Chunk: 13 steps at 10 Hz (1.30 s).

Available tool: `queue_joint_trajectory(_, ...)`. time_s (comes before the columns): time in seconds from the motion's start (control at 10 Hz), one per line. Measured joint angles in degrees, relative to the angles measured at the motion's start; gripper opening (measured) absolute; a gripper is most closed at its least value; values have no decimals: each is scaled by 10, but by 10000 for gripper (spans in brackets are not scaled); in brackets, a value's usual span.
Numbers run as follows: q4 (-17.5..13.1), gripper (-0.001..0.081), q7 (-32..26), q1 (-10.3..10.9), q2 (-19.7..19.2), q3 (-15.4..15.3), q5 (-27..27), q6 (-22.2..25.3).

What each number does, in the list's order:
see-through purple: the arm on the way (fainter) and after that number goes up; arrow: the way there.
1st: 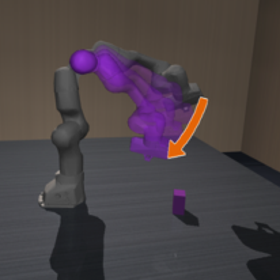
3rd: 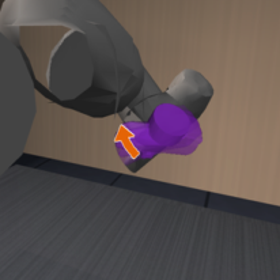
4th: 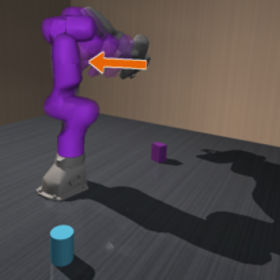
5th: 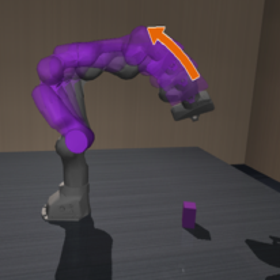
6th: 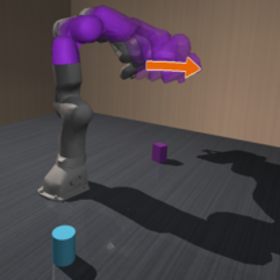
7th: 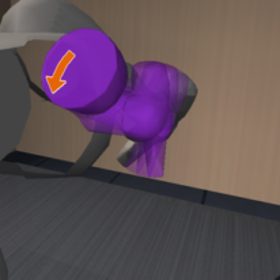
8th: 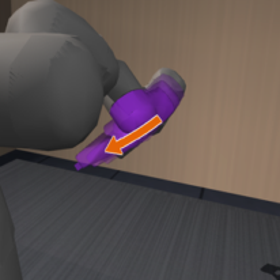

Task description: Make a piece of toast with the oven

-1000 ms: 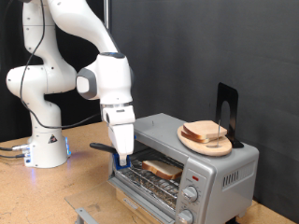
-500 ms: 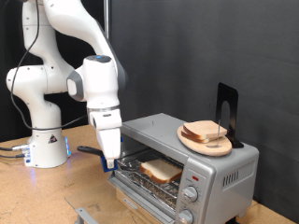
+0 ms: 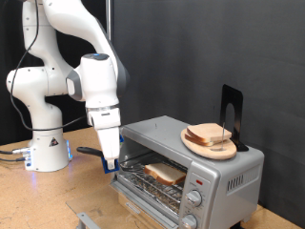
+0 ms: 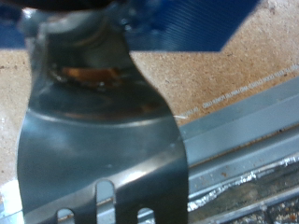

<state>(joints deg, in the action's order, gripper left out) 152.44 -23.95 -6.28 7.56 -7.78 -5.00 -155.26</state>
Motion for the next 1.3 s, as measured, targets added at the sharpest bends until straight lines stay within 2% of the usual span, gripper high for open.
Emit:
queue_joint_trajectory(0.3,-2,400,36,4,-5,-21,-2,1)
queue_joint_trajectory(0.7,-3,400,-4,9,-5,-22,-42,0)
queue_joint_trajectory(0.9,2,400,-43,14,3,-21,-80,2)
queue_joint_trajectory(1.1,34,400,-110,18,31,-8,-121,2)
queue_joint_trajectory(1.3,67,400,-167,17,66,18,-152,6)
